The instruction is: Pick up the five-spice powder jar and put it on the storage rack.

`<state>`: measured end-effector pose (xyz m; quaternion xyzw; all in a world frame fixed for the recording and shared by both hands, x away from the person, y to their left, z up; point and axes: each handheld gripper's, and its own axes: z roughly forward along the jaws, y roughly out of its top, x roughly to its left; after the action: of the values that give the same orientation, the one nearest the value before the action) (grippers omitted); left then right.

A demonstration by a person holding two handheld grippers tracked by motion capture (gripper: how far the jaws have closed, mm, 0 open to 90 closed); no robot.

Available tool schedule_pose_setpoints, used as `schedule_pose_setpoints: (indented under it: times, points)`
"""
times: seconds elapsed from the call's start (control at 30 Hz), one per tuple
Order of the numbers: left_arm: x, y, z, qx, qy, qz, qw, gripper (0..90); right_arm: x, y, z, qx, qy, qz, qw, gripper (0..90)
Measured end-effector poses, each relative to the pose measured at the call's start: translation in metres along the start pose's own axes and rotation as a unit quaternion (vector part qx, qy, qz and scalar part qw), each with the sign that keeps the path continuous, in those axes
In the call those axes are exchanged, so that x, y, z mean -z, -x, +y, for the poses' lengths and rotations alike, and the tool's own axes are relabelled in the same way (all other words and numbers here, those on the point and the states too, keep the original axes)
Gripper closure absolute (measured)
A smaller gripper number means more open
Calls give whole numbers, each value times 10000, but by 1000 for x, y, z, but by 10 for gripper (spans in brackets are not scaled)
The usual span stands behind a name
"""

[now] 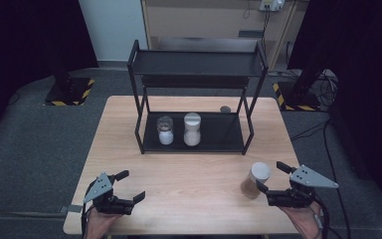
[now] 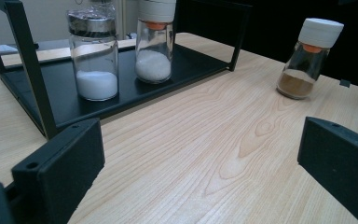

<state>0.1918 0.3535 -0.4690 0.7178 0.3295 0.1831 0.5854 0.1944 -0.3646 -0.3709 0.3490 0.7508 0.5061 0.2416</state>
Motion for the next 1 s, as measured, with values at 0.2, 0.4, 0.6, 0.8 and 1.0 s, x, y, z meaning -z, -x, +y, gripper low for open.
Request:
schedule_pose_setpoints:
  times: [0.2, 0.4, 0.6, 0.8, 1.0]
  points:
    - [1, 0, 0, 5, 5, 9, 10000, 0, -11, 4, 1, -56, -163, -18, 9999, 66]
    - [0, 0, 0, 5, -7, 5, 10000, 0, -21, 5, -2, -105, -342, -59, 9993, 70]
    - [0, 0, 0, 13, -1, 5, 10000, 0, -29, 7, -6, -159, -432, -56, 9989, 84]
    - [0, 0, 0, 11, -7, 1, 10000, 0, -36, 8, -7, -192, -499, -31, 9986, 94]
    - [0, -1, 0, 16, 0, 5, 10000, 0, -43, 9, -10, -247, -563, -52, 9981, 135]
